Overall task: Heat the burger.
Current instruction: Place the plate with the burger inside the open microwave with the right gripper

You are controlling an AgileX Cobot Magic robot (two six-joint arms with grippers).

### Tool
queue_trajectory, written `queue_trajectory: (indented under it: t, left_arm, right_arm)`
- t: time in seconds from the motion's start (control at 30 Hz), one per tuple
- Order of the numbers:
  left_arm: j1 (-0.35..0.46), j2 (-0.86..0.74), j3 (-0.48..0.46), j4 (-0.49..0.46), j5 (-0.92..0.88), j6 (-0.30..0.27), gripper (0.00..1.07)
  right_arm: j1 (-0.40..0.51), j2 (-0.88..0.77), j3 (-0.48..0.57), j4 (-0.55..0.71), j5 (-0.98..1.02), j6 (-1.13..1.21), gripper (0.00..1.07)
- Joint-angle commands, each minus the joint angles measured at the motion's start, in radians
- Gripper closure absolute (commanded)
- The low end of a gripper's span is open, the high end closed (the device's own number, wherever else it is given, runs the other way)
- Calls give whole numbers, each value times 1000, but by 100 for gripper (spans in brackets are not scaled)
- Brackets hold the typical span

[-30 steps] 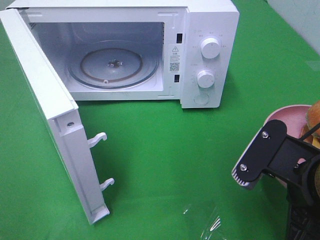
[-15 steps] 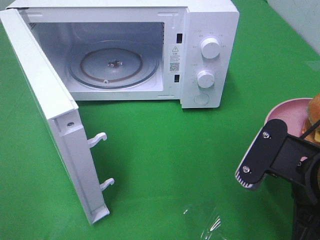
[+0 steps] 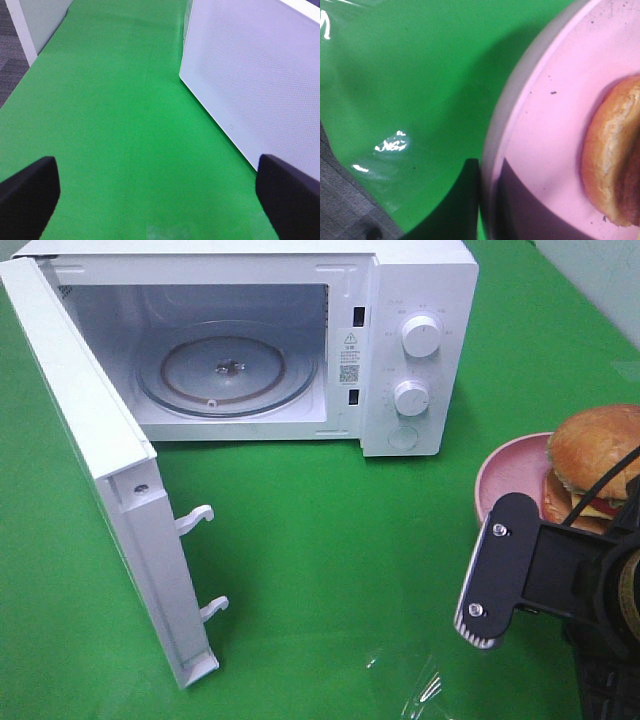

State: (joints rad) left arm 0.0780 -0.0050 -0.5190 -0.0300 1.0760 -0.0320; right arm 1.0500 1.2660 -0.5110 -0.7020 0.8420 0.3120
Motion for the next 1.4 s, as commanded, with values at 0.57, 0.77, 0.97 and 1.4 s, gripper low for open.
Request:
queue_trajectory:
  t: [0.57, 0.77, 0.97, 1.4]
  left_arm:
    - [2, -15, 3, -7, -9, -1, 8]
    - [2, -15, 3, -7, -9, -1, 8]
    - [2, -15, 3, -7, -9, -1, 8]
    - [2, -15, 3, -7, -9, -1, 8]
  right_arm:
    - [3, -7, -2, -79, -162, -380, 105]
    - [3, -7, -2, -84, -227, -468, 105]
    - [3, -7, -2, -107, -319, -505, 105]
    - [-38, -7, -2, -79, -430, -687, 105]
